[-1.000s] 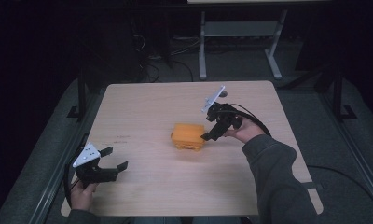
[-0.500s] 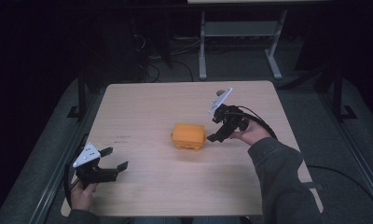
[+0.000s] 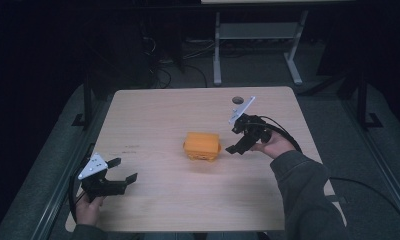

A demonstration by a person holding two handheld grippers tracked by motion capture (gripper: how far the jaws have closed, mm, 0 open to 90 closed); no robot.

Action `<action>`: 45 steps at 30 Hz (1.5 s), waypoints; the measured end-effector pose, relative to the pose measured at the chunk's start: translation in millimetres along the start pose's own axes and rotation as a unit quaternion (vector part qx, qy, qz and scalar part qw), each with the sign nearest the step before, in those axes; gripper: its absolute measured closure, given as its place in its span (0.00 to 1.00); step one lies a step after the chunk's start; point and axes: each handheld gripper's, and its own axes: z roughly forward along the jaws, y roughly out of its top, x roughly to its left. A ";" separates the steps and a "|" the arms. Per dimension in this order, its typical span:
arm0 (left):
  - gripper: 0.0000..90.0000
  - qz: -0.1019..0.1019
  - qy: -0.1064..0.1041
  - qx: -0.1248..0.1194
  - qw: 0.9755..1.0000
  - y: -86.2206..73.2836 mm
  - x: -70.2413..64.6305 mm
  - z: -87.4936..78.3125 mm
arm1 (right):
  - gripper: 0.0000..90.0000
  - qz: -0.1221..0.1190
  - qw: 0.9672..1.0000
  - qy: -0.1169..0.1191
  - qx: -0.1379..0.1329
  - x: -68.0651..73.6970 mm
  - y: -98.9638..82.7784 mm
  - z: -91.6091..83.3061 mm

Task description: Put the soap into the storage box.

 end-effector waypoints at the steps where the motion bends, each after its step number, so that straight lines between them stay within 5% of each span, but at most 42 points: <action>1: 0.16 0.000 0.000 0.001 1.000 0.0 0.0 0.0 | 0.21 0.000 1.000 0.000 -0.001 -0.1 -2.3 -1.0; 45: 0.16 -0.002 0.004 0.004 1.000 -0.8 -1.5 0.5 | 0.22 0.062 0.998 -0.008 -0.018 10.4 -70.5 -12.6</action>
